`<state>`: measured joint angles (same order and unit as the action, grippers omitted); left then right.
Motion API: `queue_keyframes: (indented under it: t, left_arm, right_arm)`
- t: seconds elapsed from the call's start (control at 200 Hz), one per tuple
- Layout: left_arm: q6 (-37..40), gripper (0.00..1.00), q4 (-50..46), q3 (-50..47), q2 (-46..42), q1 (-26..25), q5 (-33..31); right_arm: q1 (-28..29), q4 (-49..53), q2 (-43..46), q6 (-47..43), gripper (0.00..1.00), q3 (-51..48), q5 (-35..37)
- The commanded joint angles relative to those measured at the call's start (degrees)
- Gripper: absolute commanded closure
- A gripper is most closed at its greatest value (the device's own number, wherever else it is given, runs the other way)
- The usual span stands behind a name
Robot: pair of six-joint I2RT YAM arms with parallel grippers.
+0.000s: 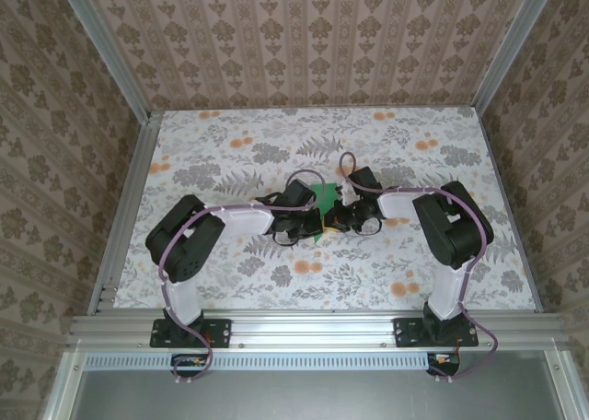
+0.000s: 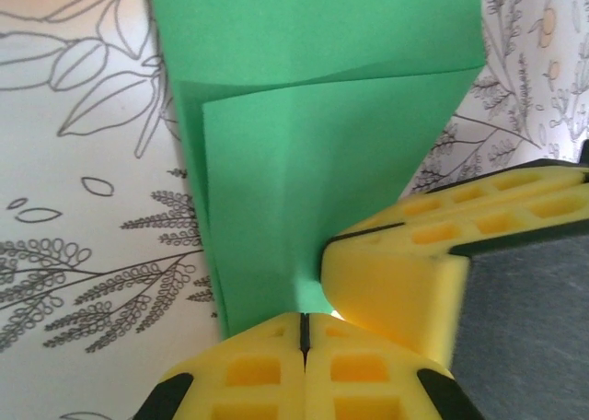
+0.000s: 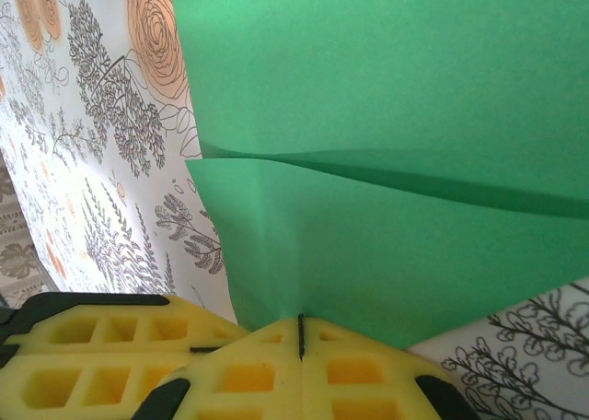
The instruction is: Fold a paper plane with a square sheet of paper (pick it up from the middle)
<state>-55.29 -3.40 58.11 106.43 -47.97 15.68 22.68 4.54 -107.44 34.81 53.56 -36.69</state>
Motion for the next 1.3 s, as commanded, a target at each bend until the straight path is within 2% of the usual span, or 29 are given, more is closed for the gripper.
queue_keyframes:
  t: [0.0, 0.6, 1.295]
  left_arm:
    - [0.1, 1.0, -2.1, -0.8, 1.7, 0.3, 0.7]
    - [-2.6, 1.0, -7.8, -4.5, 2.2, 0.7, 0.6]
    - [-1.2, 1.0, -8.7, -3.4, 2.3, 0.7, 1.4]
  right_arm:
    - [0.4, 3.1, -1.8, -0.9, 0.95, 0.6, 2.0]
    - [-5.1, 1.6, -2.9, -1.1, 0.95, 2.4, 1.2]
    - [-9.3, 4.1, -4.0, -0.5, 0.94, 6.5, 8.3]
